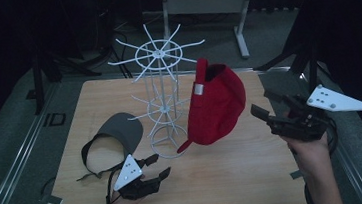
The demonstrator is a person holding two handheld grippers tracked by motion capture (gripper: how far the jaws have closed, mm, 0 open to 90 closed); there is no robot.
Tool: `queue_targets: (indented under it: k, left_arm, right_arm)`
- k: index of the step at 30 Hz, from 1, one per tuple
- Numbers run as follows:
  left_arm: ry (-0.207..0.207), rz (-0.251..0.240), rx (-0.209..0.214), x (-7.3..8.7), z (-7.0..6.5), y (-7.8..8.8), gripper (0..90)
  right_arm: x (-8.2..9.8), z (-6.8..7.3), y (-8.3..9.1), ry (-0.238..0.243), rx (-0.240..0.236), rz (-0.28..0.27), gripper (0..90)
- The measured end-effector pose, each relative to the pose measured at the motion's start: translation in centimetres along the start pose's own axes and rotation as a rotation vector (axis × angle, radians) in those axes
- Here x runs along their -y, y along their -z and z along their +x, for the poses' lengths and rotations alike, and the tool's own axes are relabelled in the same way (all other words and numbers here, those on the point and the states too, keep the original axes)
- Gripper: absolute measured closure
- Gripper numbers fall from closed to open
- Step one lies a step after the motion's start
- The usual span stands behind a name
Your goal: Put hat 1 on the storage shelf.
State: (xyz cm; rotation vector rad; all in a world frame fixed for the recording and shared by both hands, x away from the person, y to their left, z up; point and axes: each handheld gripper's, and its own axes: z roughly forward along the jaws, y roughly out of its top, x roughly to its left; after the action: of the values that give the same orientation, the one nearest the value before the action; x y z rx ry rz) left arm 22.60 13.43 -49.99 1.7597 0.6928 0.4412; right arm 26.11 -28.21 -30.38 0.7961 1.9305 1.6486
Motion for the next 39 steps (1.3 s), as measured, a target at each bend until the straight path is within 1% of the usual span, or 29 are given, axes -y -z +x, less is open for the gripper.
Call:
queue_targets:
  k: [4, 5, 6, 7, 8, 9, 11, 14, 15, 16, 19, 24, 27, 30, 31, 32, 37, 39]
  left_arm:
    - [0.004, -0.001, 0.001, 0.2, 0.0, 0.1, 41.4]
    - [0.003, 0.0, 0.001, 0.3, 0.0, 0.1, 41.3]
    - [0.003, 0.0, 0.001, 0.3, 0.0, 0.1, 41.3]
    - [0.005, -0.002, -0.002, 0.4, 0.1, 0.2, 41.3]
    - [0.005, -0.003, -0.002, 0.4, 0.1, 0.2, 41.4]
    - [0.003, -0.003, -0.004, 0.5, 0.1, 0.3, 41.4]
    - [0.001, -0.003, -0.007, 0.6, 0.2, 0.3, 41.4]
    - [0.006, -0.003, -0.011, 0.8, 0.4, 0.4, 41.4]
    - [0.003, 0.0, -0.011, 0.8, 0.4, 0.4, 41.3]
    - [0.01, -0.002, -0.011, 0.9, 0.4, 0.4, 41.4]
    - [0.005, 0.003, -0.015, 1.1, 0.6, 0.4, 41.3]
    - [0.004, 0.006, -0.022, 1.3, 0.8, 0.6, 41.4]
    - [0.007, 0.008, -0.026, 1.6, 1.0, 0.8, 41.3]
    - [0.009, 0.011, -0.033, 1.8, 1.2, 0.9, 41.3]
    - [0.01, 0.012, -0.037, 1.9, 1.2, 1.0, 41.3]
    - [0.008, 0.014, -0.038, 2.0, 1.3, 1.0, 41.3]
    - [0.012, 0.018, -0.051, 2.4, 1.8, 1.3, 41.3]
    - [0.015, 0.021, -0.06, 2.6, 2.0, 1.4, 41.3]
  right_arm:
    - [1.2, -0.7, 0.8, -0.022, 0.009, -0.002, 26.3]
    - [1.5, -0.9, 0.9, -0.03, 0.012, 0.0, 23.8]
    - [1.5, -0.9, 0.9, -0.03, 0.012, 0.0, 23.8]
    - [1.8, -1.1, 1.0, -0.041, 0.02, 0.001, 22.0]
    - [2.8, -1.5, 1.2, -0.05, 0.038, 0.017, 19.3]
    - [3.3, -1.7, 1.3, -0.047, 0.056, 0.023, 18.3]
    - [4.2, -2.0, 1.4, -0.048, 0.072, 0.039, 16.5]
    - [5.7, -2.7, 1.4, -0.07, 0.085, 0.053, 14.3]
    - [6.3, -2.9, 1.4, -0.079, 0.101, 0.065, 13.9]
    - [6.8, -3.1, 1.4, -0.075, 0.109, 0.075, 13.8]
    - [8.6, -3.5, 1.2, -0.091, 0.131, 0.096, 13.8]
    - [12.0, -4.4, 0.5, -0.083, 0.174, 0.152, 13.8]
    - [14.1, -5.1, 0.3, -0.103, 0.198, 0.168, 13.9]
    - [16.1, -5.7, 0.1, -0.104, 0.226, 0.198, 13.9]
    - [16.7, -5.9, 0.1, -0.108, 0.225, 0.201, 14.0]
    - [17.3, -6.0, 0.1, -0.115, 0.228, 0.207, 13.9]
    - [19.8, -6.8, 0.1, -0.125, 0.282, 0.236, 14.1]
    - [20.7, -7.1, 0.1, -0.133, 0.288, 0.244, 14.1]
